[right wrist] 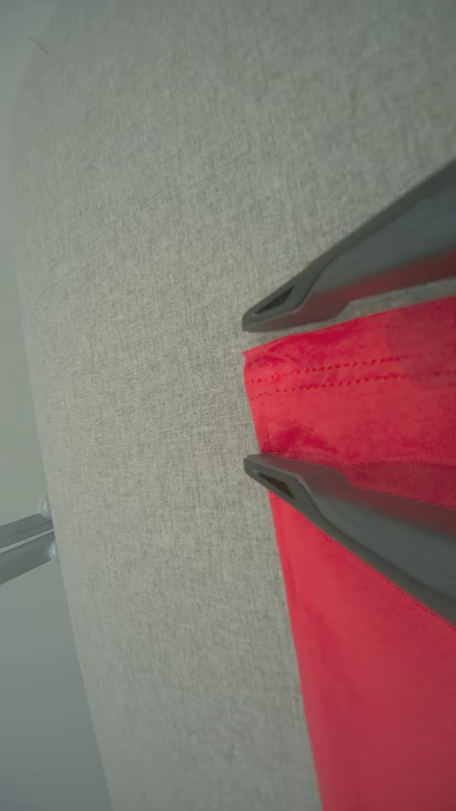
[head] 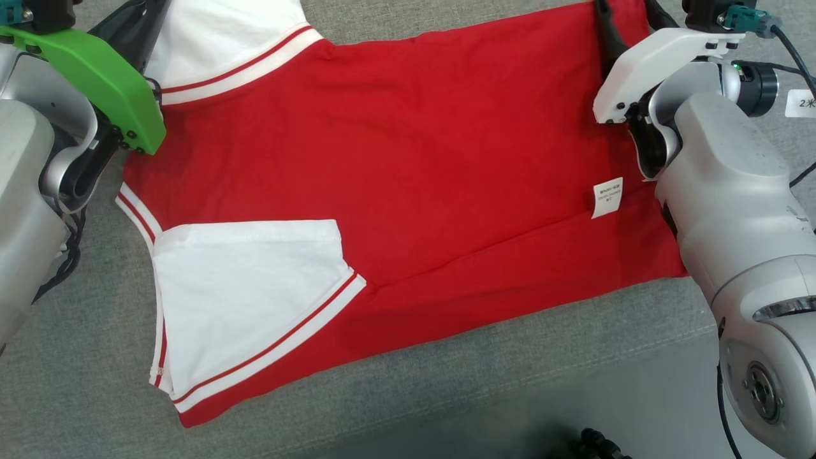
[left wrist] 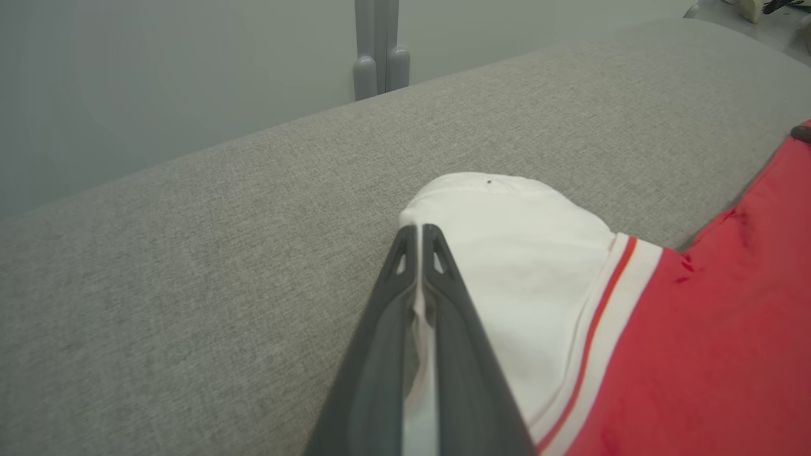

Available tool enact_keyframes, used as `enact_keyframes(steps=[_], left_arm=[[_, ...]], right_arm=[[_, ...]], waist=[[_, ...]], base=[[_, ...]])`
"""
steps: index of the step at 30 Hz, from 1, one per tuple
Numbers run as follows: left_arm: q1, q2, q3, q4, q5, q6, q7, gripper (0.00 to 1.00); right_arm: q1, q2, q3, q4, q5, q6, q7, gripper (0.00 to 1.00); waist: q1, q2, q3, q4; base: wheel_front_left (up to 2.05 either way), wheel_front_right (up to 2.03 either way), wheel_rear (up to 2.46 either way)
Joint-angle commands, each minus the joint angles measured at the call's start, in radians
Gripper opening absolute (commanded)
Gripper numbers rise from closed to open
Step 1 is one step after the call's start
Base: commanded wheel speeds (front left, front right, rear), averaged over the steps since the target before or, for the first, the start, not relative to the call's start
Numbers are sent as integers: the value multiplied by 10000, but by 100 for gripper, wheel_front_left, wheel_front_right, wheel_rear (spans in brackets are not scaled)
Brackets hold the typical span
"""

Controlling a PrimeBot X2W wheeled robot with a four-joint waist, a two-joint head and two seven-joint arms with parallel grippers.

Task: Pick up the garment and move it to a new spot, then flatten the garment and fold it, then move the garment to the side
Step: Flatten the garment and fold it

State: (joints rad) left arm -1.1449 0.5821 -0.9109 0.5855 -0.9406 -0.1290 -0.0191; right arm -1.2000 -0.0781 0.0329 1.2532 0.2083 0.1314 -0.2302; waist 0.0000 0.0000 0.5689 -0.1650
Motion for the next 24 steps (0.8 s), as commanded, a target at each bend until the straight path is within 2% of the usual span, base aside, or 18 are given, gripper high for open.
enact_keyframes(steps=[1, 2, 10, 15, 24], left_arm=[[-185, -11, -16, -41, 15, -19, -61, 0], [-184, -15, -22, -58, 17, -19, -85, 0], [-3, 82, 105, -75, 84, 2, -713, 0], [308, 29, 187, -101, 45, 4, -1288, 0], [1256, 342, 226, -855, 563, 276, -2280, 0]], right_arm=[[-121, -72, -61, 77, -141, -14, -34, 25], [-131, -85, -114, 125, -190, -14, -53, 0], [-177, -162, -467, 230, -667, -15, -279, 0], [195, -165, -617, -132, -656, -15, -349, 0], [1608, -163, -160, -1931, 276, -14, -356, 0]], waist=[[0, 0, 43, 47], [0, 0, 53, 63], [0, 0, -59, 115], [0, 0, -359, 187], [0, 0, -967, 127]], base=[[0, 0, 0], [0, 0, 0], [0, 0, 0], [0, 0, 0], [0, 0, 0]])
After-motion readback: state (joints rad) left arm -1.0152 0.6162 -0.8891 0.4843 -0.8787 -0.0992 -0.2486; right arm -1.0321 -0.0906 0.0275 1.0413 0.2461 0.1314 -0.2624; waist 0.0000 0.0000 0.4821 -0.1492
